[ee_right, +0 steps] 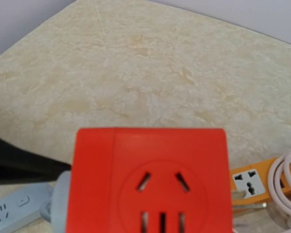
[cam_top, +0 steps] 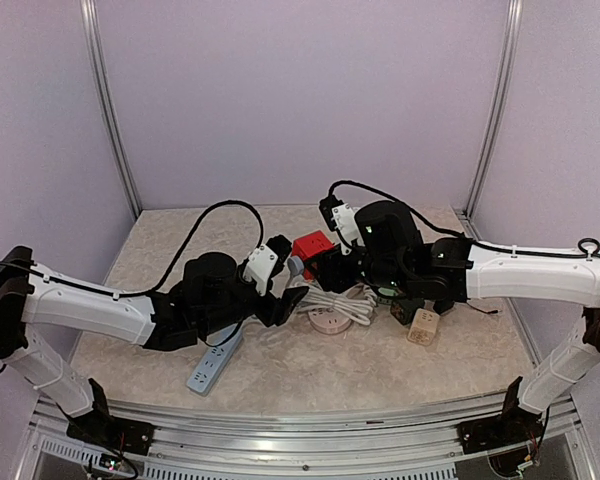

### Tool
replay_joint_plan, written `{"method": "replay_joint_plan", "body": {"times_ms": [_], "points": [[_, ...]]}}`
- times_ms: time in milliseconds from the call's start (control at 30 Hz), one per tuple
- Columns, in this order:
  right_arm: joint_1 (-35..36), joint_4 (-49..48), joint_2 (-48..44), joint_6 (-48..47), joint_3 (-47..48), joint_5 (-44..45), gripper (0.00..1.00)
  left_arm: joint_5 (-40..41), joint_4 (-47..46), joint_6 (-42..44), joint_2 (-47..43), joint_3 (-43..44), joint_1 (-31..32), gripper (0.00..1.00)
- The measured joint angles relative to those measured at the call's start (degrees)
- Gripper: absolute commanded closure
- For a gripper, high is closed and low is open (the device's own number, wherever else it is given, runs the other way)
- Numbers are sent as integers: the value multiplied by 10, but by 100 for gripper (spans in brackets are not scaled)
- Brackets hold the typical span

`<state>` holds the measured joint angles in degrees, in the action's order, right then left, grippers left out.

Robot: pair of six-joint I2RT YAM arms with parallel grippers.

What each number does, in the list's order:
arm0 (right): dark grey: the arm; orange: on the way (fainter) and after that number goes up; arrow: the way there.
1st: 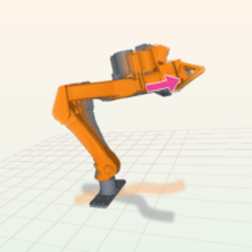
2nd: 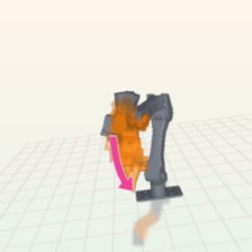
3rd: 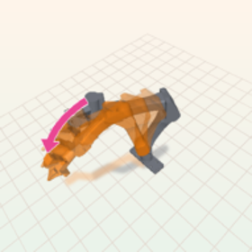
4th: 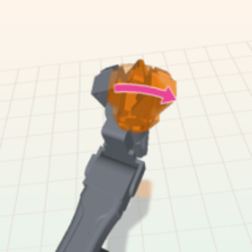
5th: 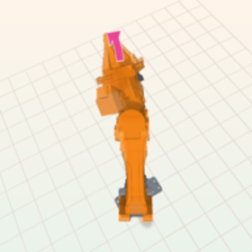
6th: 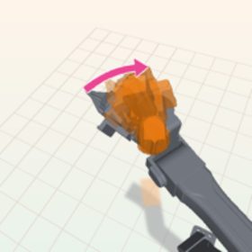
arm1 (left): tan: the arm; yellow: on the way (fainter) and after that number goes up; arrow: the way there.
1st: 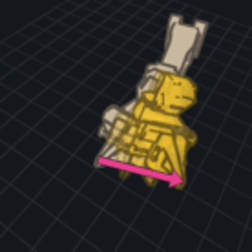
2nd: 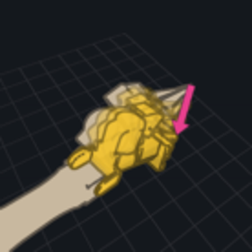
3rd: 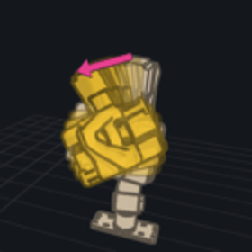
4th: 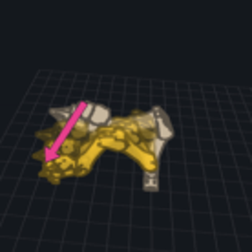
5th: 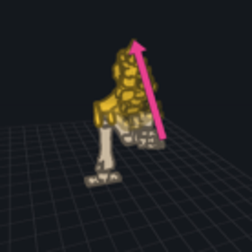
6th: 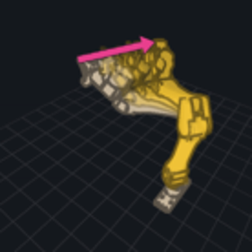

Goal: Pull the plug off the socket

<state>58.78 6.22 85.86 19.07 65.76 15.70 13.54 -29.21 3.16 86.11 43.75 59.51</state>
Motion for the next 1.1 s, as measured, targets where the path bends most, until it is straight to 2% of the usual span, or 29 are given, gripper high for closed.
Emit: {"method": "replay_joint_plan", "body": {"times_ms": [333, 600, 967, 1100], "points": [[0, 0, 0, 0, 0, -3, 100, 37, -13, 29, 9, 3, 1, 35], [0, 0, -1, 0, 0, -12, 100, 32, -21, 49, 8, 3, -11, 35], [0, 0, -2, 0, 0, -16, 100, -4, -22, 63, 3, 10, -24, 46], [0, 0, -2, -1, 0, -17, 100, -13, -22, 64, 3, 10, -25, 53]]}}
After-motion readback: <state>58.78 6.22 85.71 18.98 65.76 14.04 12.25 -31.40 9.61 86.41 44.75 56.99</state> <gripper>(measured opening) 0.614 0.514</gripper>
